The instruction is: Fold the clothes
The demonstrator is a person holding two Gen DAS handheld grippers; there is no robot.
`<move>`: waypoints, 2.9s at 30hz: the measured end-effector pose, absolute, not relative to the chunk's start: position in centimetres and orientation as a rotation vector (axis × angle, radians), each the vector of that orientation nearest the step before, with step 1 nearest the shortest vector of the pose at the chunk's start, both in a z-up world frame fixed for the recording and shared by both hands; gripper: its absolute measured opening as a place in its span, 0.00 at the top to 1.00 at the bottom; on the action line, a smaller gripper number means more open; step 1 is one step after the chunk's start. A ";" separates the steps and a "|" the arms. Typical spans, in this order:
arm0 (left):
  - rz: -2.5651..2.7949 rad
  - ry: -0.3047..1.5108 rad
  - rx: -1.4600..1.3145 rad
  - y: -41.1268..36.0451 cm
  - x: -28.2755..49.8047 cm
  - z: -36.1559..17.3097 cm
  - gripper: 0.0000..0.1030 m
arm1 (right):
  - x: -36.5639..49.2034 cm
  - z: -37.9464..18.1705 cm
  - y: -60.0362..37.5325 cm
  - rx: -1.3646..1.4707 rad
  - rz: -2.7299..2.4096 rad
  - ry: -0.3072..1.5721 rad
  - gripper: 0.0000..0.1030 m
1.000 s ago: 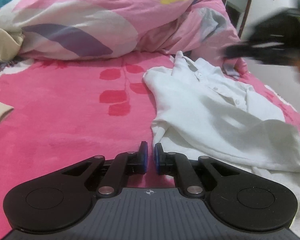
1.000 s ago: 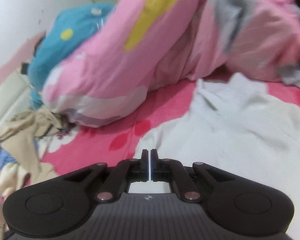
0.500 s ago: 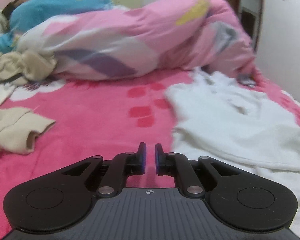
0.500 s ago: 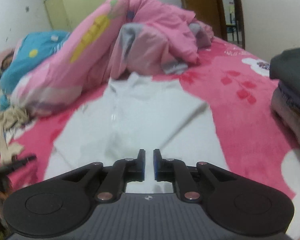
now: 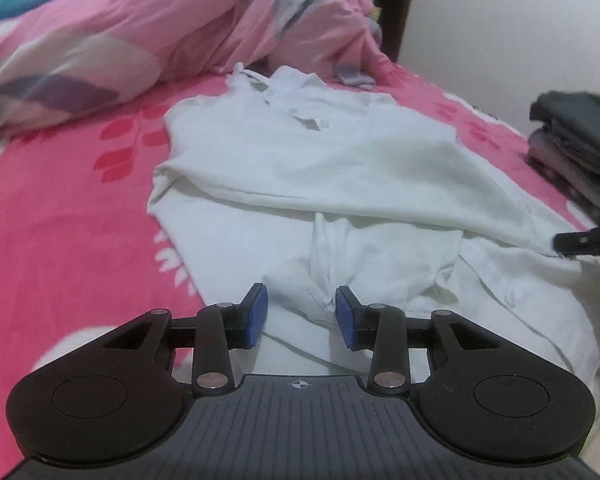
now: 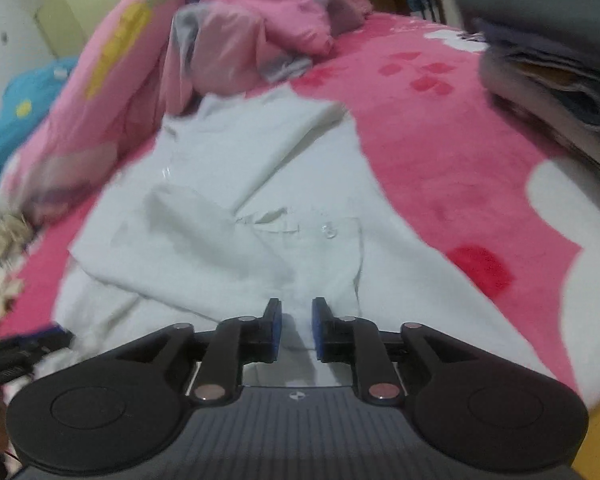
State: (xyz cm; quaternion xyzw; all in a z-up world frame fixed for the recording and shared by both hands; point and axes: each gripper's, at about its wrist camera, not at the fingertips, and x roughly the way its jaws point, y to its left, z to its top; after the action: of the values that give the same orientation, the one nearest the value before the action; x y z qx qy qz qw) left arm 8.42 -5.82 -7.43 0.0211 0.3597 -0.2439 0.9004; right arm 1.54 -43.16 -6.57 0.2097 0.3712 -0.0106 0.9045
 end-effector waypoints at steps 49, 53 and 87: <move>-0.406 0.687 0.035 -3.9 2.7 -5.4 0.53 | -8.1 -9.1 -30.2 -0.107 0.147 0.697 0.87; -0.396 0.691 0.030 -3.5 2.6 -5.4 0.53 | -8.8 -8.0 -31.5 0.024 0.162 0.670 0.98; -0.374 0.571 0.161 -6.5 14.7 4.4 0.26 | 3.6 5.2 -39.5 0.249 0.358 0.398 0.29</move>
State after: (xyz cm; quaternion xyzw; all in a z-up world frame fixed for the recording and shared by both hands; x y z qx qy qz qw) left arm 14.68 -6.55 4.36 0.0786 0.2798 -0.1834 0.9391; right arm 3.56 -39.45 5.17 0.1228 0.1963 0.1762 0.9567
